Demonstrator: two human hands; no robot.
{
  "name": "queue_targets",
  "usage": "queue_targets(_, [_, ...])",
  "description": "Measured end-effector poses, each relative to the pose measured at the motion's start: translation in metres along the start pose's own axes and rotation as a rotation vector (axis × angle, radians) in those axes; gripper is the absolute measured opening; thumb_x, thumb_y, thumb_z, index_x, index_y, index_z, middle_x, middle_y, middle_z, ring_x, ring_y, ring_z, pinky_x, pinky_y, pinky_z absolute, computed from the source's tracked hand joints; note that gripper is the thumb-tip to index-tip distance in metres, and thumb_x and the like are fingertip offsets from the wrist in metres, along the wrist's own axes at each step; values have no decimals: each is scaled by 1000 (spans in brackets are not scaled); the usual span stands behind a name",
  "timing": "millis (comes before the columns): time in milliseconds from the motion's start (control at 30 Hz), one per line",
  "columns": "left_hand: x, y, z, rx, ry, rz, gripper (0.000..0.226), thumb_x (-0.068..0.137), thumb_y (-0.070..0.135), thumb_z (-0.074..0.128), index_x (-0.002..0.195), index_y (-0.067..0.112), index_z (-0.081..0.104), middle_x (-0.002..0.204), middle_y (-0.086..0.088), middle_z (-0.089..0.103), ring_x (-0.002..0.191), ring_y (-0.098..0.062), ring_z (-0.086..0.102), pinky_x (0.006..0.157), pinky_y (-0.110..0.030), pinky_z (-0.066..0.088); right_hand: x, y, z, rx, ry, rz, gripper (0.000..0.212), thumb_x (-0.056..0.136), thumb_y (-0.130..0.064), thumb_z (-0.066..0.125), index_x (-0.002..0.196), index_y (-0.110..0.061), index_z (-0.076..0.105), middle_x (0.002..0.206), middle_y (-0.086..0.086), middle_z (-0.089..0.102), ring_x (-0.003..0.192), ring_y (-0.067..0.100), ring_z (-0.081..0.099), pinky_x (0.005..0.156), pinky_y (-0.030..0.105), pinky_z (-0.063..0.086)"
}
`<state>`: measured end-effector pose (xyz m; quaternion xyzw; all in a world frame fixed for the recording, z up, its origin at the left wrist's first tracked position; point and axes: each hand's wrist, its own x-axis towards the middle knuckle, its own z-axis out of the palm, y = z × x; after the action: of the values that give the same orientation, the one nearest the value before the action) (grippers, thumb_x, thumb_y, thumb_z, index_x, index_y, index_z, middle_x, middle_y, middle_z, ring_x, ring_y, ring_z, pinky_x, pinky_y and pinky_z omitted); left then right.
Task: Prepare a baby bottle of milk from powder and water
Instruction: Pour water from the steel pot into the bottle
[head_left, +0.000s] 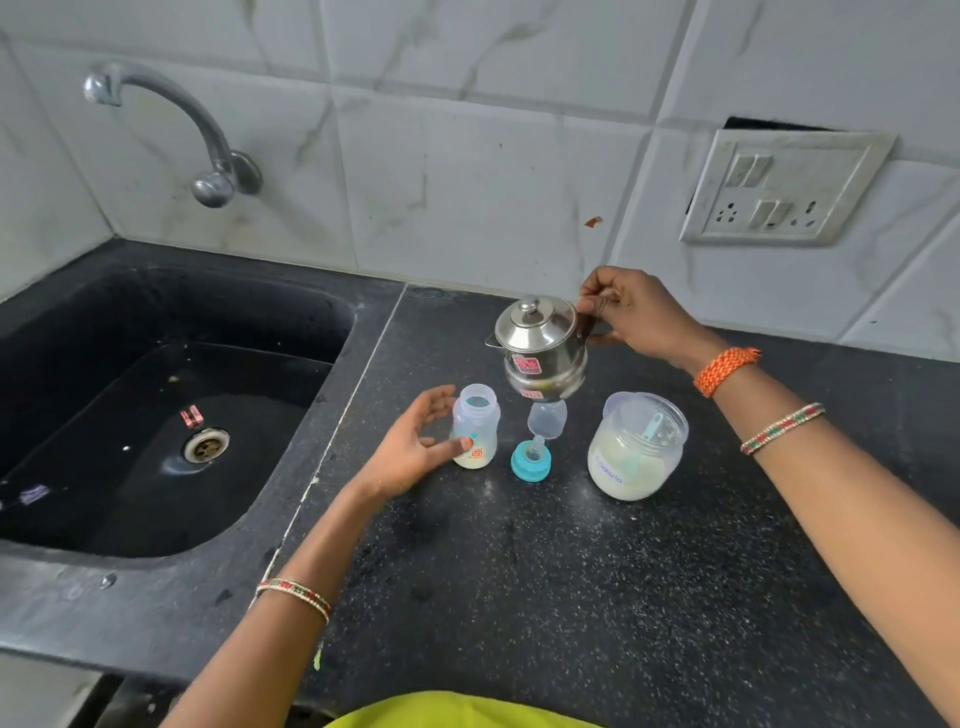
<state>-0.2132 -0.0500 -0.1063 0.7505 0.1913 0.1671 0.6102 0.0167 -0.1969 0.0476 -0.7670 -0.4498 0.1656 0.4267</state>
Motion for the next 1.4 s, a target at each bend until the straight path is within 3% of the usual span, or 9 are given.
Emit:
queue_targets(67, [-3, -16, 4, 139, 29, -14, 60, 78, 26, 76, 129, 29, 44, 130, 17, 51, 116, 8, 48, 101, -24, 37, -4, -4, 0, -26, -2, -24, 13, 92, -7, 57, 82, -15, 56, 78, 5, 66, 74, 18, 69, 65, 30, 61])
queue_targets(167, [-8, -30, 7, 343, 118, 74, 45, 78, 29, 75, 118, 33, 53, 113, 26, 56, 101, 21, 50, 95, -8, 39, -10, -8, 1, -57, 1, -69, 15, 91, -7, 57, 80, -18, 57, 78, 3, 65, 75, 18, 68, 67, 29, 61])
queue_targets(367, [-9, -30, 7, 349, 156, 94, 38, 78, 26, 75, 113, 27, 60, 105, 21, 60, 95, 22, 52, 82, 4, 36, -16, -10, -1, -138, -17, -110, 10, 90, -6, 60, 84, -14, 58, 79, 0, 65, 79, 19, 66, 80, 44, 58])
queue_targets(800, [-10, -26, 8, 363, 152, 78, 41, 79, 21, 75, 118, 18, 61, 110, 13, 62, 100, 1, 59, 87, -3, 39, -23, -19, 2, -218, -23, -181, 7, 90, -8, 60, 89, -15, 60, 81, -4, 66, 79, 16, 67, 82, 46, 57])
queue_targets(1000, [-10, -26, 8, 352, 157, 77, 40, 80, 18, 74, 118, 16, 62, 111, 9, 64, 100, 1, 58, 86, 0, 38, -25, -22, 6, -256, -28, -188, 8, 91, -9, 59, 90, -17, 59, 82, -9, 65, 79, 7, 66, 83, 41, 57])
queue_targets(1167, [-10, -27, 8, 352, 152, 84, 39, 80, 17, 74, 118, 15, 62, 113, 6, 65, 103, -2, 60, 90, -5, 40, -25, -25, 8, -292, -37, -185, 5, 92, -11, 58, 92, -16, 59, 84, -8, 65, 83, 12, 67, 85, 45, 56])
queue_targets(1400, [-9, -28, 8, 360, 151, 91, 40, 81, 17, 73, 118, 16, 62, 112, 9, 64, 103, 0, 59, 88, -2, 39, -24, -29, 5, -311, -19, -201, 3, 90, -17, 61, 92, -15, 62, 82, -10, 65, 84, 16, 66, 84, 50, 54])
